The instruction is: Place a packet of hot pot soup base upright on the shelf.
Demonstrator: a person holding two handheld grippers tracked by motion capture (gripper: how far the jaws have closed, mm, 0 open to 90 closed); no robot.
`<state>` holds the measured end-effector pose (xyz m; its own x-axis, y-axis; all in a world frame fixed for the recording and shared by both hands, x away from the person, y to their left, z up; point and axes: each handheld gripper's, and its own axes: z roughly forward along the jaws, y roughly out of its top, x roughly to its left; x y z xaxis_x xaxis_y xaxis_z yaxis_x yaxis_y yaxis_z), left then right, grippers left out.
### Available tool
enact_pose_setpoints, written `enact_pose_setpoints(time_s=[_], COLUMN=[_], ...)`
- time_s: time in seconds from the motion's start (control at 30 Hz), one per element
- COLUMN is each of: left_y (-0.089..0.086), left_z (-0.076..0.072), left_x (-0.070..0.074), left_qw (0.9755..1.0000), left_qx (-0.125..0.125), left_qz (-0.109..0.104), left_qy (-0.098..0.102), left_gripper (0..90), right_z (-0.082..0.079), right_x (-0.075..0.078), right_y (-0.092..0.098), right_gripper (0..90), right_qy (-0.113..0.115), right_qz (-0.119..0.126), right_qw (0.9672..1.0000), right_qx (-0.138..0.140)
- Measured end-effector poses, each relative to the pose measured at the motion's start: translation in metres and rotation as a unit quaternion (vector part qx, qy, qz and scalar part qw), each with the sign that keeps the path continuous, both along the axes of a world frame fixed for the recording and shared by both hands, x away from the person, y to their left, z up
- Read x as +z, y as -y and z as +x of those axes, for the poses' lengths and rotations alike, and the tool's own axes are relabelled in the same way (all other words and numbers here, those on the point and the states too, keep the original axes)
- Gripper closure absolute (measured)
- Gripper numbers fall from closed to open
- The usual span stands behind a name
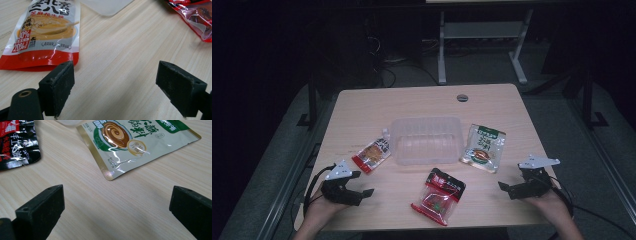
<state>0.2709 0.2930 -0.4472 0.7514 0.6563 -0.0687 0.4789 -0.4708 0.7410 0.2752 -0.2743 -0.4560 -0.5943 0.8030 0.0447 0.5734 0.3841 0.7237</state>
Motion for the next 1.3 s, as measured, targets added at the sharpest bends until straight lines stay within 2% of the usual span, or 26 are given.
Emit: enact_pose_setpoints(time_s=[0.1, 0.3, 0.37, 0.4, 0.43, 0.6, 0.67, 0.73, 0.8, 0.87, 0.9, 0.93, 0.97, 1.0, 1.07, 1.17, 1.23, 1.3], left_y=[-0.001, -0.002, -0.002, -0.001, 0.0, 0.003, 0.005, 0.009, 0.012, 0.016, 0.019, 0.019, 0.023, 0.029, 0.033, 0.047, 0.064, 0.071], left_z=[0.0, -0.001, -0.001, -0.001, -0.002, -0.004, -0.004, -0.005, -0.006, -0.006, -0.006, -0.006, -0.007, -0.007, -0.007, -0.009, -0.011, -0.012], left_x=[0.001, 0.0, 0.001, 0.001, 0.002, 0.005, 0.008, 0.01, 0.013, 0.016, 0.019, 0.019, 0.021, 0.024, 0.026, 0.028, 0.028, 0.027], left_qw=[1.0, 0.9999, 0.9999, 0.9999, 0.9999, 0.9997, 0.9996, 0.9993, 0.9991, 0.9987, 0.9984, 0.9984, 0.9983, 0.9979, 0.9975, 0.9962, 0.9946, 0.9936], left_qx=[0.0, 0.007, 0.003, 0.0, 0.003, -0.009, -0.013, -0.015, -0.02, -0.022, -0.026, -0.026, -0.029, -0.038, -0.044, -0.064, -0.084, -0.094], left_qz=[0.005, 0.001, 0.003, 0.005, -0.003, -0.013, -0.016, -0.022, -0.025, -0.032, -0.035, -0.035, -0.038, -0.039, -0.042, -0.041, -0.038, -0.036], left_qy=[-0.004, -0.01, -0.012, -0.013, -0.016, -0.021, -0.021, -0.025, -0.029, -0.031, -0.035, -0.035, -0.034, -0.036, -0.036, -0.043, -0.048, -0.051], left_gripper=[14.8, 15.1, 18.4, 18.9, 20.0, 33.3, 35.2, 45.1, 48.4, 57.7, 66.2, 70.9, 70.9, 81.9, 89.5, 89.6, 89.6, 89.6], right_z=[0.0, 0.0, 0.0, 0.001, 0.001, 0.001, 0.001, 0.001, 0.001, 0.001, 0.001, 0.001, 0.001, 0.001, 0.001, 0.0, 0.001, 0.001], right_x=[0.0, -0.001, -0.001, -0.001, -0.001, -0.002, -0.002, -0.003, -0.003, -0.002, -0.003, -0.003, -0.003, -0.003, -0.003, -0.002, -0.002, -0.002], right_y=[0.0, 0.0, -0.001, -0.001, -0.002, -0.003, -0.003, -0.004, -0.004, -0.005, -0.006, -0.006, -0.006, -0.007, -0.008, -0.009, -0.01, -0.01], right_gripper=[0.0, 0.0, 0.0, 0.0, 0.0, 0.0, 0.0, 0.0, 0.0, 0.0, 0.0, 0.0, 0.0, 0.0, 0.0, 0.0, 0.0, 0.0], right_qy=[-0.002, -0.007, -0.016, -0.012, -0.013, -0.014, -0.016, -0.019, -0.02, -0.023, -0.022, -0.022, -0.019, -0.024, -0.022, -0.023, -0.023, -0.023], right_qz=[0.0, 0.001, 0.005, 0.003, 0.003, 0.003, 0.003, 0.001, 0.001, 0.002, 0.002, 0.002, 0.001, 0.002, 0.002, 0.002, 0.002, 0.0], right_qw=[1.0, 1.0, 0.9998, 0.9999, 0.9999, 0.9998, 0.9998, 0.9997, 0.9997, 0.9996, 0.9996, 0.9996, 0.9996, 0.9995, 0.9995, 0.9995, 0.9995, 0.9994], right_qx=[0.003, 0.005, 0.007, 0.01, 0.009, 0.013, 0.013, 0.016, 0.016, 0.017, 0.019, 0.019, 0.022, 0.02, 0.02, 0.022, 0.024, 0.024])
